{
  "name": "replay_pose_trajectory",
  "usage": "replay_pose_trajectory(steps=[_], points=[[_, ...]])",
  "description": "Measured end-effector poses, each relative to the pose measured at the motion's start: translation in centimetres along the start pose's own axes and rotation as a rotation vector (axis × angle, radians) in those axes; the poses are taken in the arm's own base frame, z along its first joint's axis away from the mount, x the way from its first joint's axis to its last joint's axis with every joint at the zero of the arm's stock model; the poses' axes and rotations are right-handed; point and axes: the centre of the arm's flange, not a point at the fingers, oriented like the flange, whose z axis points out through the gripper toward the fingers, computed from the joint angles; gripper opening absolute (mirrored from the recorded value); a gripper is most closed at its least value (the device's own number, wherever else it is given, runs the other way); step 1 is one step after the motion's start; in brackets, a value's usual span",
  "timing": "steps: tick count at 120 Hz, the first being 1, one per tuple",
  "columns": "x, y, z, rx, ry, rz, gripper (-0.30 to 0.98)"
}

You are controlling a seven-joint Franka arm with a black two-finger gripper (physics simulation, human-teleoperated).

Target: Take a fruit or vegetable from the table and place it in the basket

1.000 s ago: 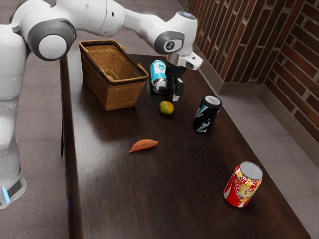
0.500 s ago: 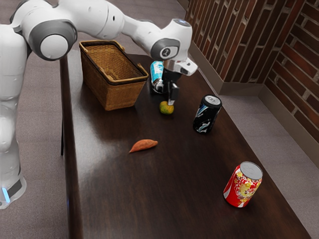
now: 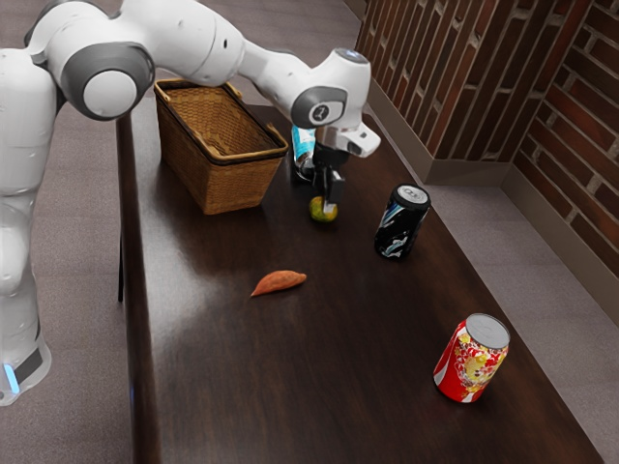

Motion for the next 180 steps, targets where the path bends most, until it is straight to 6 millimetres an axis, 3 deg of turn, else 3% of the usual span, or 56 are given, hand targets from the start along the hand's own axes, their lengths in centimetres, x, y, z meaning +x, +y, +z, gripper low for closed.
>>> replay_pose_trajectory(steps=[22,52,100,123,129,144,153,172,180], points=[[0.1,0.1,-0.1,0.002,0.003,0.007,0.69],[0.6,1.6,0.1,-0.002,0.001,0.039,0.69],[0.6,1.1,1.0,-0.003,-0.006,0.033,0.69],[0.8,1.1,2.7,-0.003,-0.024,0.034,0.68],[0.8,1.0,2.9,-0.003,-0.025,0.033,0.64],[0.8,0.9,2.8,-0.001,-0.021,0.032,0.39],[0.8,0.9,2.2,0.004,-0.011,0.031,0.30],[-0.8,0.4,-5.3,0.017,0.080,0.024,0.32],[-2.2,-0.4,-7.1,0.020,0.093,0.011,0.34]])
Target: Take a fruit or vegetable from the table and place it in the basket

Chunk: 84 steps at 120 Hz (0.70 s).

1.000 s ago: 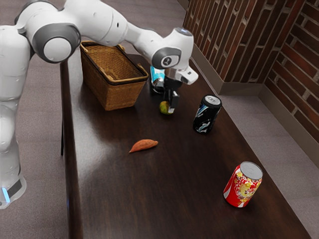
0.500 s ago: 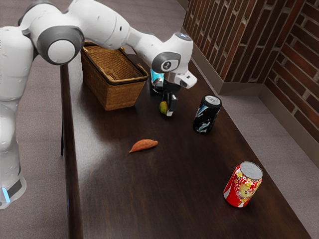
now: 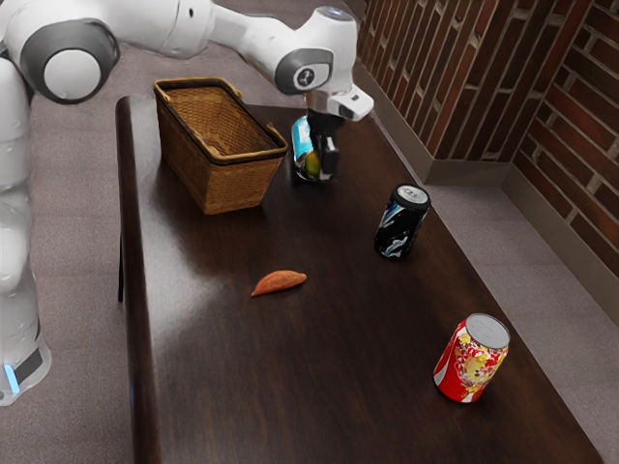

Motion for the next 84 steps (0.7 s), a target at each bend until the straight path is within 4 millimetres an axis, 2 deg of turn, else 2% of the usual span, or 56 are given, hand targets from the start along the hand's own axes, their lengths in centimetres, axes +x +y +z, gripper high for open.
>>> replay_pose_trajectory(steps=[23,37,45,58,63,76,84], points=[[-3.4,-4.1,-3.1,0.014,0.014,-0.067,0.34],[-3.6,-5.8,-5.6,0.036,0.047,-0.091,0.34],[-3.1,-4.8,-7.2,0.039,0.072,-0.069,0.34],[-1.8,0.6,-9.6,0.025,0.106,0.032,0.34],[-2.0,1.4,-10.5,0.025,0.111,0.052,0.34],[-4.4,-2.2,-12.2,0.044,0.106,-0.007,0.34],[-5.7,-3.8,-13.1,0.054,0.102,-0.032,0.34]])
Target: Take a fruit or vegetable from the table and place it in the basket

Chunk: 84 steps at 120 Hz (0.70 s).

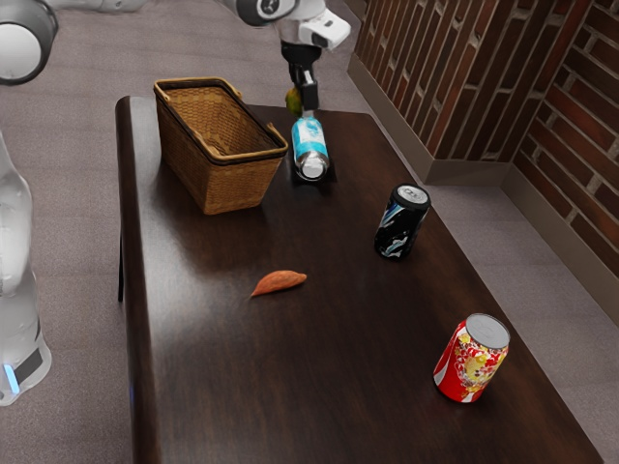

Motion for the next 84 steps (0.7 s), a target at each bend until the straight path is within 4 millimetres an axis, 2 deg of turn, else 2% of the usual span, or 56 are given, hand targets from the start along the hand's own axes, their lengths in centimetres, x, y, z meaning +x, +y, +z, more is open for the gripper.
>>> replay_pose_trajectory(steps=[11,30,46,63,72,84], points=[[-1.5,-2.0,-0.4,0.006,-0.018,-0.032,0.34],[-4.9,-7.2,-0.6,0.022,-0.063,-0.120,0.34],[-7.2,-10.2,-0.7,0.025,-0.093,-0.178,0.34],[-9.0,-12.3,-0.4,0.023,-0.119,-0.220,0.35],[-9.5,-12.6,-0.1,0.015,-0.131,-0.227,0.49],[-9.7,-12.6,-0.2,0.009,-0.135,-0.228,0.59]])
